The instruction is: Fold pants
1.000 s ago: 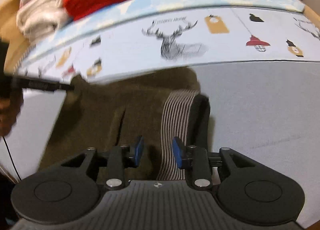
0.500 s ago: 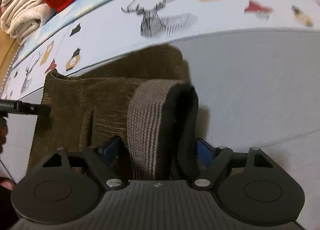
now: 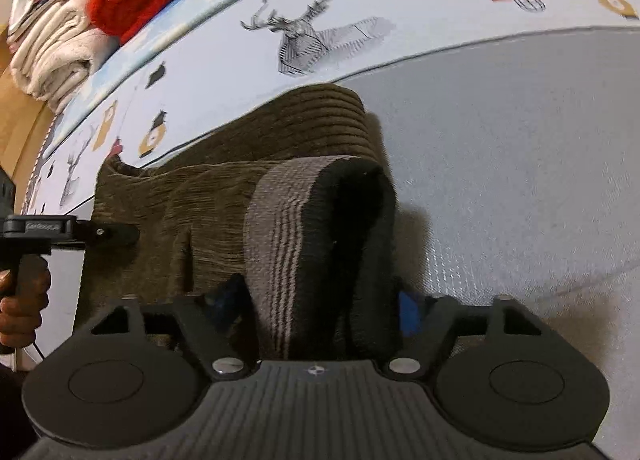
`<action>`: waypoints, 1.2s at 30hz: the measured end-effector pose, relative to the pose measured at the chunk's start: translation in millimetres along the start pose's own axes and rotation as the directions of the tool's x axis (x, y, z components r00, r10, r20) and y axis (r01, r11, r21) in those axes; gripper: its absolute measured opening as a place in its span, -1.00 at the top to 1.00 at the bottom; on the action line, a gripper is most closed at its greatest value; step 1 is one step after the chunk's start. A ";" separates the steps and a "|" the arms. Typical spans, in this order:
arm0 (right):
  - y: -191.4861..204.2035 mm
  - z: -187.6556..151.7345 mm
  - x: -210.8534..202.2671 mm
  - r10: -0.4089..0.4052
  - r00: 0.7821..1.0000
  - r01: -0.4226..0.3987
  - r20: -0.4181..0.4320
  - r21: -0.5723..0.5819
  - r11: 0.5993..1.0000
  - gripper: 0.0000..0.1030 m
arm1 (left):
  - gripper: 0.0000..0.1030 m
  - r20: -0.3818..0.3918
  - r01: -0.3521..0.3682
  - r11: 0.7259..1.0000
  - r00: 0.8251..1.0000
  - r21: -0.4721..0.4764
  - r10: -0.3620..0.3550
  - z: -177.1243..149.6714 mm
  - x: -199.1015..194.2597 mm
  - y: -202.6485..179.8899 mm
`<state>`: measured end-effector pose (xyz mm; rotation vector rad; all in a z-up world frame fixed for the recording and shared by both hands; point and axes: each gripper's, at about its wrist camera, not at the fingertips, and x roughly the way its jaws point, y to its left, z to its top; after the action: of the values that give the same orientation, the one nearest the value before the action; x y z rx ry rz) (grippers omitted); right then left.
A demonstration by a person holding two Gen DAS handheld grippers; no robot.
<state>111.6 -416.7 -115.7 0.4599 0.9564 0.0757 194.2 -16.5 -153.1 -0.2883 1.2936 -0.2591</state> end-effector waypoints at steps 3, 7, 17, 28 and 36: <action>3.0 0.8 -5.9 0.014 1.000 -0.014 0.025 -0.015 1.000 -0.08 | 0.11 0.021 -0.005 0.999 1.000 0.034 0.005 0.8 -10.8 -4.8; 11.6 6.9 -19.9 0.043 0.996 -0.040 0.072 -0.039 0.998 0.06 | 0.29 0.101 -0.027 0.994 0.995 0.105 0.016 -1.2 -37.1 -20.0; 80.8 59.7 -5.5 0.229 0.955 -0.211 0.190 -0.112 0.971 0.12 | 0.30 0.377 -0.097 0.994 0.924 0.054 0.070 30.1 -130.0 32.9; 146.7 96.6 57.1 -0.055 0.955 0.079 0.291 -0.070 0.994 -0.22 | -0.01 0.449 -0.178 0.969 0.861 -0.172 0.238 45.5 -165.3 94.9; 136.6 85.5 78.6 -0.114 0.983 0.137 0.141 -0.171 0.976 -0.40 | -0.04 0.110 -0.293 0.952 0.953 0.092 0.283 13.0 -83.3 67.2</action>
<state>244.8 -302.5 -78.4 0.2335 0.8393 0.0166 187.4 76.1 -98.4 -0.0175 1.2048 -0.0644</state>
